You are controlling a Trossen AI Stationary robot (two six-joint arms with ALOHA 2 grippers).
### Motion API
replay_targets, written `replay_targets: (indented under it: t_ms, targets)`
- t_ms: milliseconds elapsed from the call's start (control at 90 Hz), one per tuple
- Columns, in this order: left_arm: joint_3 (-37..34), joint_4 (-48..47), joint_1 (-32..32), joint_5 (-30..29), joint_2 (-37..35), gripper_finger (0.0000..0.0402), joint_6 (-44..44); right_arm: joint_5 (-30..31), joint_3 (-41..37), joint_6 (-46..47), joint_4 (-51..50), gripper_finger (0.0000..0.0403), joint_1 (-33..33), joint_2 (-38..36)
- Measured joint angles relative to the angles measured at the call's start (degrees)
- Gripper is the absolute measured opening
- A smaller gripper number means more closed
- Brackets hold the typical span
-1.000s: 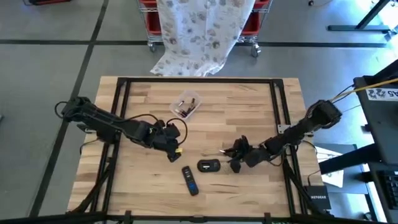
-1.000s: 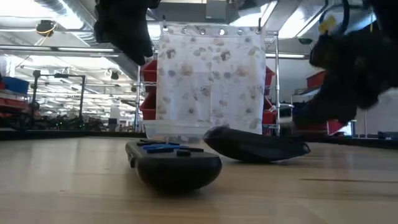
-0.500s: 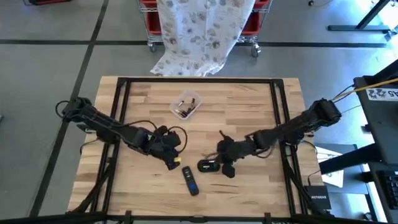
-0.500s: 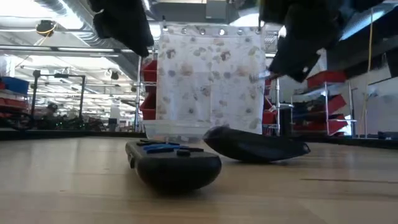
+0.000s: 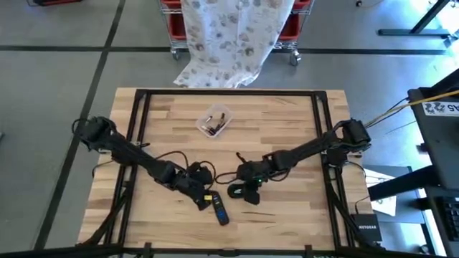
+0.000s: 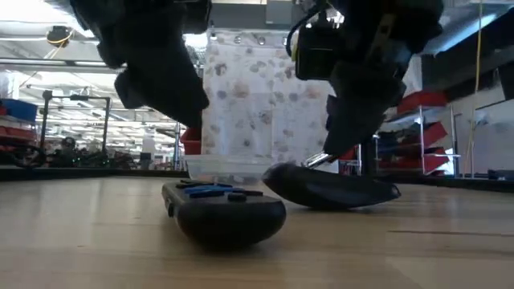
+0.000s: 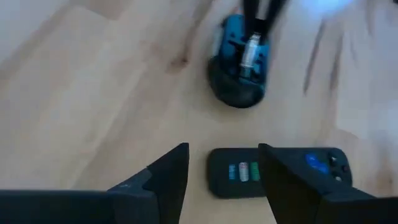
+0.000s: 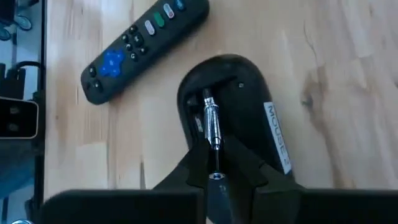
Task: Insert battery
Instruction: Insert the silver battery into the mouse
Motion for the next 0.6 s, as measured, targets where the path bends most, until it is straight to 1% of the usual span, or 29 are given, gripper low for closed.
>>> replay_targets:
  t_ms: [133, 289, 600]
  targets:
    - [-0.05, 4.23, 0.04, 0.01, 3.11, 0.0172, 2.8, 0.3, 0.64, 1.18, -2.6, 0.0006, -0.32, 0.18]
    - [-0.07, 9.76, 0.04, 0.17, 5.99, 0.0172, 4.36, 0.83, 0.73, 1.96, -2.74, 0.0006, -0.33, 0.1]
    - [-0.07, 13.47, 1.95, 0.65, 10.79, 0.0172, 5.82, 3.51, 0.77, 3.47, -2.34, 0.0006, -0.7, 0.16]
